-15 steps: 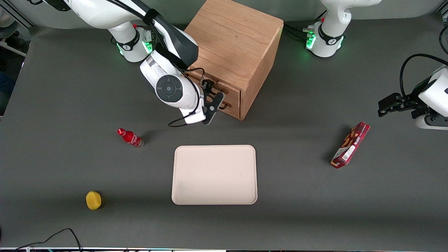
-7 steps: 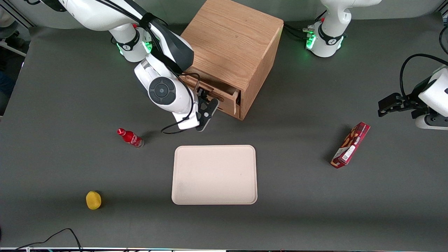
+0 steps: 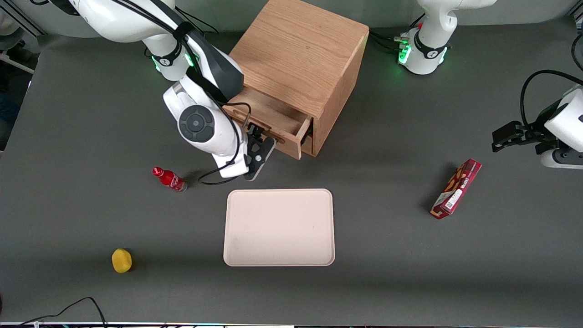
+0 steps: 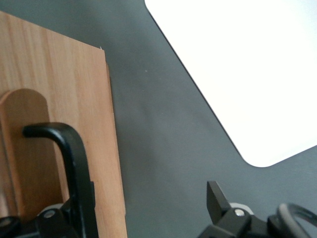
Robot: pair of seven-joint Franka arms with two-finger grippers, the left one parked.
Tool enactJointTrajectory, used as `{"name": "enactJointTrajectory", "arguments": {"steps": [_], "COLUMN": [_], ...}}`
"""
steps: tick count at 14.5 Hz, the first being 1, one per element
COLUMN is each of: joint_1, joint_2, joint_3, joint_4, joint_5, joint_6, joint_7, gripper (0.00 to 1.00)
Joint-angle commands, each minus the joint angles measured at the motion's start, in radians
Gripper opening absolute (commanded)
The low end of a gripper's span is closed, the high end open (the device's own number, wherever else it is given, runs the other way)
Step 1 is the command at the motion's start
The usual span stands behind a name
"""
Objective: Open upper drawer
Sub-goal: 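Pull the upper drawer outward by its handle with the right gripper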
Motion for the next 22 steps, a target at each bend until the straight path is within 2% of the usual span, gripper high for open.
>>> {"name": "enactJointTrajectory", "arguments": {"steps": [1,6,22], "joint_1": [0.0,-0.009,-0.021], "joint_2": [0.029,0.076,0.15], "joint_3": [-0.004,-0.004,-0.067], "joint_4": [0.052,0.101,0.222], "joint_5": [-0.048,-0.086,-0.114], "joint_6": [-0.001,-0.001,-0.009], "joint_7": [-0.032,-0.03,-0.104], "gripper": [1.0,1.0,1.0]}}
